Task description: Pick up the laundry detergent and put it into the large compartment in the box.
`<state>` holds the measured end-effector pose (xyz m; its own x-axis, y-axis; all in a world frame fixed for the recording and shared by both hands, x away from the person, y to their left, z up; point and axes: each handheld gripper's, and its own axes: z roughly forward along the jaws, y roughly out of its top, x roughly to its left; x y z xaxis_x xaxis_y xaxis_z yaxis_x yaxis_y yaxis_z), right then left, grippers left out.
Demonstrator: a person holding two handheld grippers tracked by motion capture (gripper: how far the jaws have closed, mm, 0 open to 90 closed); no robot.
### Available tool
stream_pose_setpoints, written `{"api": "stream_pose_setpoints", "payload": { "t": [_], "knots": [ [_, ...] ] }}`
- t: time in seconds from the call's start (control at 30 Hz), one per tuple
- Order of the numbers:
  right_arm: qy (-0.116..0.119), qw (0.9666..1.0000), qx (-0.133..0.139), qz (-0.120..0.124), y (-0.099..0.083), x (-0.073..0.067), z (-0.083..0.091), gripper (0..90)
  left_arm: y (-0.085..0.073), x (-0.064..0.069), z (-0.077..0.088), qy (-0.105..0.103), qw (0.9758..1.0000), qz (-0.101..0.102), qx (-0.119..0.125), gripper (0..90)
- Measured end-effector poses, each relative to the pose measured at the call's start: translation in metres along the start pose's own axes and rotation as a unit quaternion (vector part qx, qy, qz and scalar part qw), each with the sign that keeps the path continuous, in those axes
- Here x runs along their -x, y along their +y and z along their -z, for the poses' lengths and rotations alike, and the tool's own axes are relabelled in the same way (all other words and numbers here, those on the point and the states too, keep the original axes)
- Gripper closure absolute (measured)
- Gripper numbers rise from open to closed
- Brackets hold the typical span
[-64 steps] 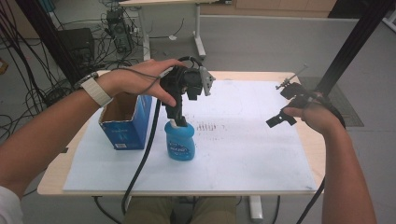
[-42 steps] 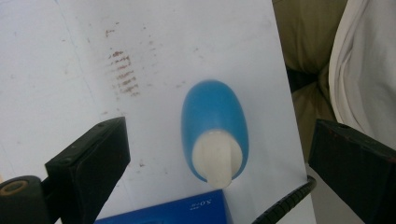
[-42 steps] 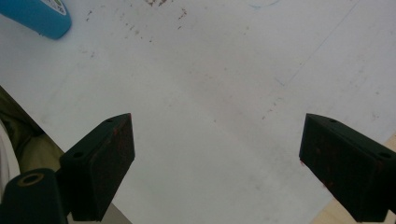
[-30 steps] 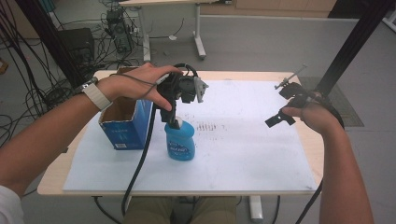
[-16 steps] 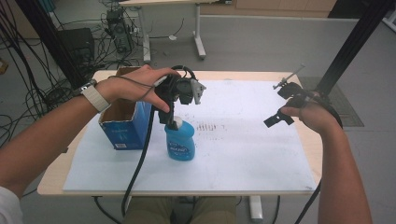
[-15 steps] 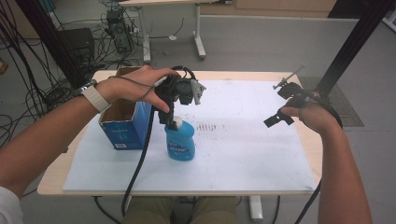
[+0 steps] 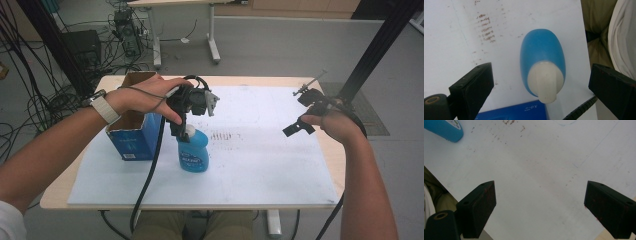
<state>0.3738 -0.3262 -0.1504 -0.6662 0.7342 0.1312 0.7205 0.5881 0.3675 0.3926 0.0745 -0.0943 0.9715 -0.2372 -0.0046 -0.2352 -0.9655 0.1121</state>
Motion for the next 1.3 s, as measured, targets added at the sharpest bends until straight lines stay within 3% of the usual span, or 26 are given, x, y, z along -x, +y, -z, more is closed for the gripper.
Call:
{"api": "stream_pose_setpoints", "payload": {
  "t": [0.83,1.3],
  "knots": [
    [0.000,1.0000,-0.001,0.002,0.000,0.000,-0.001,10.5,-0.001,-0.001,-0.016,0.001,0.9999,0.006,-0.010,6.8],
    [-0.001,1.0000,-0.001,0.001,0.001,-0.001,0.000,10.5,-0.003,-0.001,-0.015,0.001,0.9999,0.012,-0.006,6.8]
  ]
}}
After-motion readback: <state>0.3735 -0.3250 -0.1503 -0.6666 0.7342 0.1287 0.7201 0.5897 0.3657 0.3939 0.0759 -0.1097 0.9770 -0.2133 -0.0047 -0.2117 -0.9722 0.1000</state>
